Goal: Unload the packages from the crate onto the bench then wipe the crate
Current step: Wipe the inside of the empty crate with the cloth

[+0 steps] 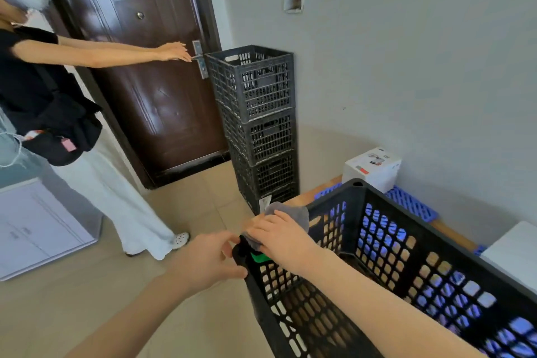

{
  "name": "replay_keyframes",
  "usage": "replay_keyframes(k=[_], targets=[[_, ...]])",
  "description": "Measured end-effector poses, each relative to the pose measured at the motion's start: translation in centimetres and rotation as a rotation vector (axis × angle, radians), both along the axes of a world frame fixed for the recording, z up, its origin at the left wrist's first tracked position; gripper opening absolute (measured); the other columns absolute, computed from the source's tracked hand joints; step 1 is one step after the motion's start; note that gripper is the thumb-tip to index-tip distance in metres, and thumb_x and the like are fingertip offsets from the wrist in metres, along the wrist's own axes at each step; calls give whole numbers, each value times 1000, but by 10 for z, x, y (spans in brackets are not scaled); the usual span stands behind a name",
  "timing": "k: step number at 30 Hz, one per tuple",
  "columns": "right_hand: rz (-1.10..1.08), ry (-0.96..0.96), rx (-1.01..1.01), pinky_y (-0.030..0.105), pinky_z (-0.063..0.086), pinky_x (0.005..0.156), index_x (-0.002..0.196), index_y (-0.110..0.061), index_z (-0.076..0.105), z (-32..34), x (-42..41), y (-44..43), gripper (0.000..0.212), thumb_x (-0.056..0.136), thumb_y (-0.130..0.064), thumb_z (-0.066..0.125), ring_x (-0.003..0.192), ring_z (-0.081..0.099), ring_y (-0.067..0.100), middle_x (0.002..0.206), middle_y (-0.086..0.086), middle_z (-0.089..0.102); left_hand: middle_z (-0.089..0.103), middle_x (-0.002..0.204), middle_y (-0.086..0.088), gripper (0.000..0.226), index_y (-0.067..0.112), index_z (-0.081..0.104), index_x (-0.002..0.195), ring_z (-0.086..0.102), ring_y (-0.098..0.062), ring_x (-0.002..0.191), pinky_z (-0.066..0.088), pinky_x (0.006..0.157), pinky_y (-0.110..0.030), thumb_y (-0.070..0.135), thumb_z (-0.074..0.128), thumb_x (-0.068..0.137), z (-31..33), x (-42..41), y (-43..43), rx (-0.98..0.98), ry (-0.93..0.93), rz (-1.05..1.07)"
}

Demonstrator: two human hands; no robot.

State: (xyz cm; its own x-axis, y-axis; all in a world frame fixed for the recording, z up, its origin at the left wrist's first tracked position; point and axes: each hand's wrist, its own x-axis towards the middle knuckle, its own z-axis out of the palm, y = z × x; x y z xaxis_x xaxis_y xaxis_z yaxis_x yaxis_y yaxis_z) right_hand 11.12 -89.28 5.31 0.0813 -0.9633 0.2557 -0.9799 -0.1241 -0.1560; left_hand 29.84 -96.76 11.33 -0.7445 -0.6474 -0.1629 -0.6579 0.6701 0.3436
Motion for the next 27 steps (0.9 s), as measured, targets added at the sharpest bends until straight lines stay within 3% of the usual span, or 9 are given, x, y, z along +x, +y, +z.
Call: replay_keyframes(k=[3,6,9,14,19,24,27], targets=[[37,-19,-5,45,21,111,125,-15,58,-1,-5,3,34,93,-23,49,126,45,25,128,4,59,59,108,21,56,39,56,121,54,1,97,48,81,-22,57,76,71,0,-1,6,-66,8,-19],[44,-25,29,41,23,110,129,-22,56,5,-21,6,38,94,-29,44,127,44,22,132,0,57,57,118,15,56,34,55,125,52,-6,105,49,90,-30,48,76,75,6,-6,12,-80,-11,-48],[23,10,42,38,24,109,132,-26,55,6,-41,11,40,94,-33,43,127,44,19,132,-3,56,55,120,11,57,33,54,128,51,-9,110,49,93,-36,46,76,77,10,-11,13,-75,-63,-51],[-51,126,76,31,26,112,135,-29,50,21,-84,27,40,95,-31,52,127,44,12,137,-10,52,55,119,8,57,29,55,128,53,-13,110,51,91,-35,41,77,77,16,-19,15,-87,-138,-41],[-105,21,80,39,33,103,124,-26,61,25,-89,22,33,91,-23,54,117,52,22,122,-1,62,55,121,5,58,26,54,128,54,-16,110,51,91,-34,35,80,77,17,-24,16,-53,-147,6],[-37,-42,68,40,41,95,119,-26,62,24,-46,10,32,88,-20,57,106,56,22,112,0,65,57,115,5,57,25,57,123,57,-16,105,53,90,-36,35,83,72,20,-30,14,-65,-185,9],[32,44,14,44,43,92,102,-22,60,10,-20,0,18,84,-21,61,97,57,20,103,-3,63,59,114,5,62,25,57,121,58,-17,103,54,88,-37,40,85,68,26,-34,12,-87,-239,-23]])
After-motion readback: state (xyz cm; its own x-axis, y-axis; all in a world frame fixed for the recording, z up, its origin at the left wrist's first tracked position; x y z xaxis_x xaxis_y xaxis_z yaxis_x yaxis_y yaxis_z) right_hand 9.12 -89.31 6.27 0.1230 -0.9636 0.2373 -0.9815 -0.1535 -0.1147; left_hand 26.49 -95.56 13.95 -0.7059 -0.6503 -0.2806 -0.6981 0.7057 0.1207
